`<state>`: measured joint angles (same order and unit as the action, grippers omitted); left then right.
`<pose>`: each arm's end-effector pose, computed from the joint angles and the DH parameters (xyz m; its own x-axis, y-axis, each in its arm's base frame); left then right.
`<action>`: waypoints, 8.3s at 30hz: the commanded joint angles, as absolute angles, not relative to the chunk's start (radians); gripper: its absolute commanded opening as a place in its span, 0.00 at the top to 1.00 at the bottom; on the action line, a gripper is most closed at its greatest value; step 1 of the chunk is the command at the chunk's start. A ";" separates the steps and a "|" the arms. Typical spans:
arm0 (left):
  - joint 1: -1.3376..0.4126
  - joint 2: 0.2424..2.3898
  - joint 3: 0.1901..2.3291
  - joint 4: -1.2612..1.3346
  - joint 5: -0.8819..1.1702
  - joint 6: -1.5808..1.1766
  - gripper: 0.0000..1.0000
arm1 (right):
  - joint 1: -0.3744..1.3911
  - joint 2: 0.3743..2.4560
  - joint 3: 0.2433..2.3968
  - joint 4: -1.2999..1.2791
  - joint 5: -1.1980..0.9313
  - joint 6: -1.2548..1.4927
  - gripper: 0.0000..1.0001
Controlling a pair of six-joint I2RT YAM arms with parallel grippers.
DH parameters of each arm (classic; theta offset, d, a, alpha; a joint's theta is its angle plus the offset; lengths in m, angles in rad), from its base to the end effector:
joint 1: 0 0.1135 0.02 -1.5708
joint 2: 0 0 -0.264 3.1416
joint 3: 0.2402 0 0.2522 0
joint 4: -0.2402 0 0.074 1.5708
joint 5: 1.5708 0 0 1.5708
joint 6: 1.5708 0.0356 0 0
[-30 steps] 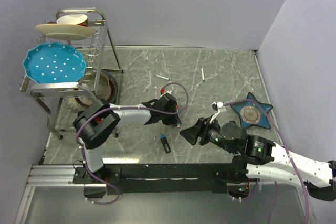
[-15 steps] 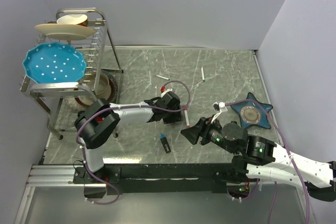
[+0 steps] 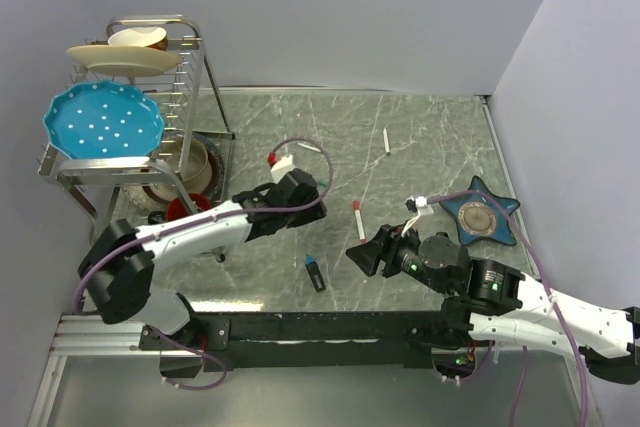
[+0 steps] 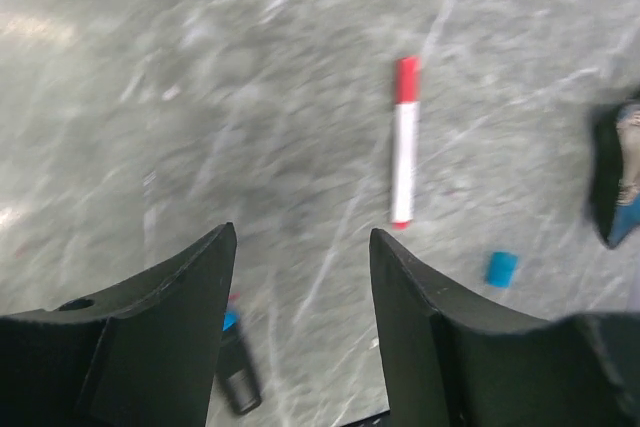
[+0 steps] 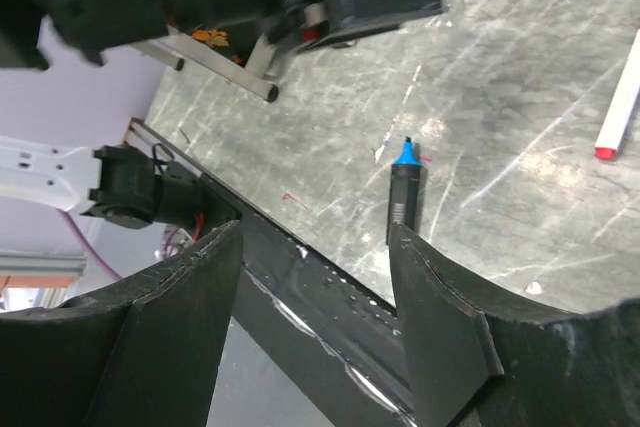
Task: Insert the pens into the pen caps
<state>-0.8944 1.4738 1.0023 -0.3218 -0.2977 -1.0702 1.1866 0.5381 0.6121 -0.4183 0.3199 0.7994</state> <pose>0.2058 -0.2397 0.2415 -0.7552 -0.3990 -0.5201 -0.0954 0.8518 -0.5151 0.0608 0.1206 0.2904 -0.6396 0.2337 -0.7323 -0.4455 0.6637 0.6009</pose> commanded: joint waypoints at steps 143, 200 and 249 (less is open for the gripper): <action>-1.183 0.871 0.672 0.054 -0.146 -0.538 0.84 | 1.178 0.901 0.867 -0.213 0.367 0.755 1.00; -1.178 0.762 0.709 -0.139 -0.190 -0.546 0.99 | 1.178 0.584 0.775 -0.357 0.492 0.737 0.37; -1.233 0.733 0.830 -0.423 -0.229 -0.476 0.99 | 0.594 1.101 0.594 -0.924 0.548 1.776 0.34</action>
<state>-1.2243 0.7410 0.8341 -0.4366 -0.2241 -0.4831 0.6106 1.0786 0.5964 -0.9455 0.5220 1.7218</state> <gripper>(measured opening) 0.165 0.666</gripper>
